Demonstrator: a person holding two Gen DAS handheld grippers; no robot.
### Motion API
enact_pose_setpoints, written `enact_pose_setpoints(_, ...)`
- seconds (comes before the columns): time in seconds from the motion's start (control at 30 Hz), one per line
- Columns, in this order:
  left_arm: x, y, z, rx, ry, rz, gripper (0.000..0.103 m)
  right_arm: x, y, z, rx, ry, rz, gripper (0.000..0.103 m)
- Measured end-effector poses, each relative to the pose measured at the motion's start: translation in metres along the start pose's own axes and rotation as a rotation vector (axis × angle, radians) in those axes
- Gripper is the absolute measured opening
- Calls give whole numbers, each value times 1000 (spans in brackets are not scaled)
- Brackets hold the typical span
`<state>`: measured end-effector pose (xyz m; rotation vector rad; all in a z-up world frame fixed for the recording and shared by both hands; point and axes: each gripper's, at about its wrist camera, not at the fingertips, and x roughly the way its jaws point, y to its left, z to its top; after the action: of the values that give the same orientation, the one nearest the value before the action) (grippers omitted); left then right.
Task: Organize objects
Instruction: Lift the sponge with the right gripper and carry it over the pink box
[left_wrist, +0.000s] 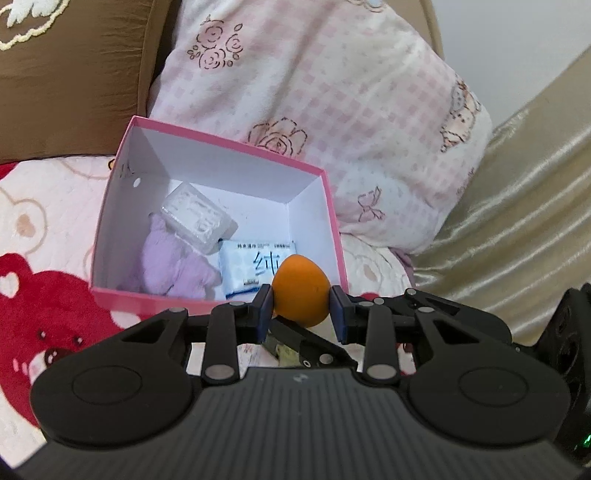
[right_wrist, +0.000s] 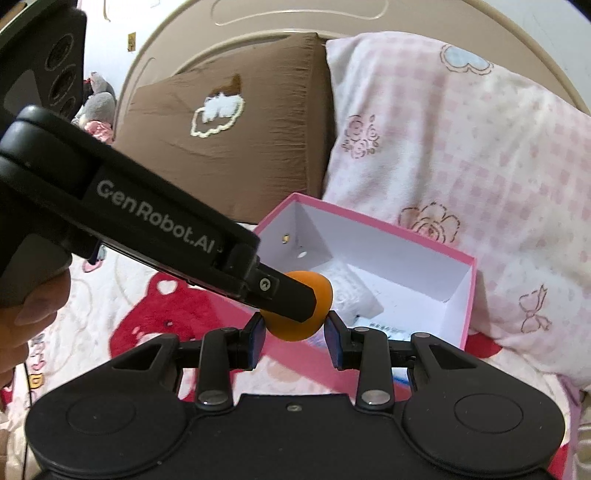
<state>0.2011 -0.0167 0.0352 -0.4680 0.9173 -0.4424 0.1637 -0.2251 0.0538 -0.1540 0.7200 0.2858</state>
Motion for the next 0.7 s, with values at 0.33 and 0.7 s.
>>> enact_pose_setpoints(0.33,49,15,33,-43,-49,-39,32,43,-40,26,0,51,-12,39)
enact_pose_setpoints(0.7,124,53,43,-153,-47,-49,32,120,-76,22,-18,160,-48,39)
